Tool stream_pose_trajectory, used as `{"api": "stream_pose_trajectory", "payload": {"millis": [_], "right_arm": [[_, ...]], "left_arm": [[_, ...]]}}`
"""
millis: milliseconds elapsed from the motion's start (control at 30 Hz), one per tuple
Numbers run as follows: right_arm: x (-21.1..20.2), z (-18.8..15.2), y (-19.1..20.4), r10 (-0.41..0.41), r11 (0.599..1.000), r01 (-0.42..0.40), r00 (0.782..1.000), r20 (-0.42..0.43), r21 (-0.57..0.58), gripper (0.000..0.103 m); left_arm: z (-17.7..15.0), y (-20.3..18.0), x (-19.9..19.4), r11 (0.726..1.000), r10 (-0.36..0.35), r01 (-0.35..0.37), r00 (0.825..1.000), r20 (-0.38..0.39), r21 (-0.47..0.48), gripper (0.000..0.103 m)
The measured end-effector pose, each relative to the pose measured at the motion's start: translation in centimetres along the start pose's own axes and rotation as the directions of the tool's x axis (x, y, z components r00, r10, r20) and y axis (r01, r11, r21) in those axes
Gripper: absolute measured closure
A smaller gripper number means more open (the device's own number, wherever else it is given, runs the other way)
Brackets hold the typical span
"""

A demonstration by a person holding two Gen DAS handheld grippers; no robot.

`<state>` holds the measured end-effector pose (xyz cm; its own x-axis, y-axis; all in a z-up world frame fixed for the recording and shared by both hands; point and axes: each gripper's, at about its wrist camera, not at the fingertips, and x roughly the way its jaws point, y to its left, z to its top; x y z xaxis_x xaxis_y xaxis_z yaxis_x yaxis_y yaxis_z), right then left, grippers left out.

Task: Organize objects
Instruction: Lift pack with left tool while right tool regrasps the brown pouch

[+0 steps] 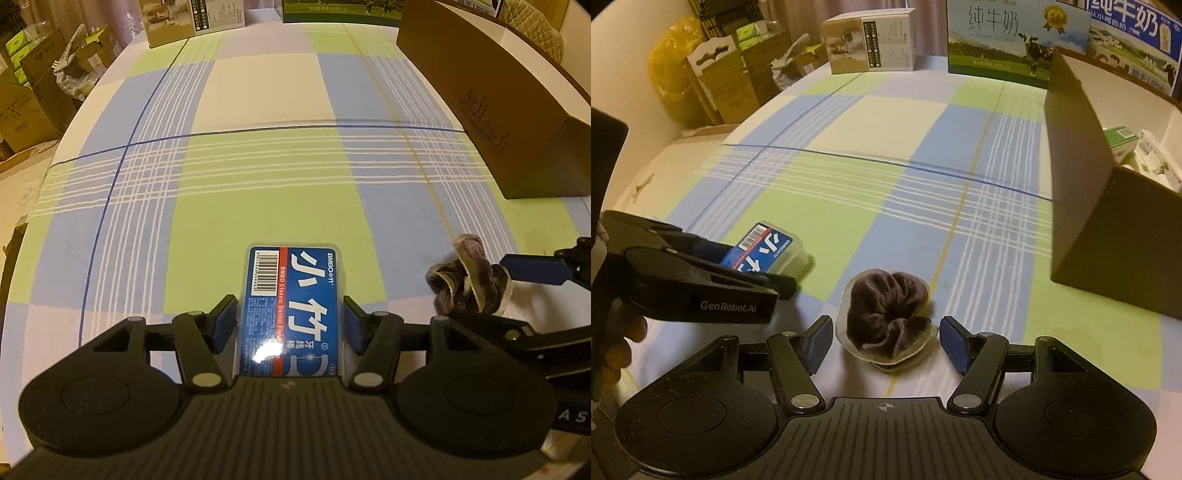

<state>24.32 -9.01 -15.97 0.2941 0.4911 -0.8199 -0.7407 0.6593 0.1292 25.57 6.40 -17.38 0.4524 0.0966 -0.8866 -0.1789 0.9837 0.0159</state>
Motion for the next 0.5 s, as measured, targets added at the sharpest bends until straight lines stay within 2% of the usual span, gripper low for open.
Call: {"api": "stream_pose_trajectory", "payload": {"millis": [167, 500], "right_arm": [[0.8, 0.3, -0.5, 0.002, 1.000, -0.002, 1.000, -0.004, 0.025, 0.042], [1.8, 0.0, -0.5, -0.034, 0.999, 0.033, 0.999, -0.022, -0.007, 0.059]], "left_arm": [[0.1, 0.3, 0.1, 1.000, 0.001, -0.001, 1.000, 0.003, -0.004, 0.043], [0.3, 0.2, 0.3, 1.000, 0.002, -0.002, 1.000, 0.011, 0.000, 0.042]]}}
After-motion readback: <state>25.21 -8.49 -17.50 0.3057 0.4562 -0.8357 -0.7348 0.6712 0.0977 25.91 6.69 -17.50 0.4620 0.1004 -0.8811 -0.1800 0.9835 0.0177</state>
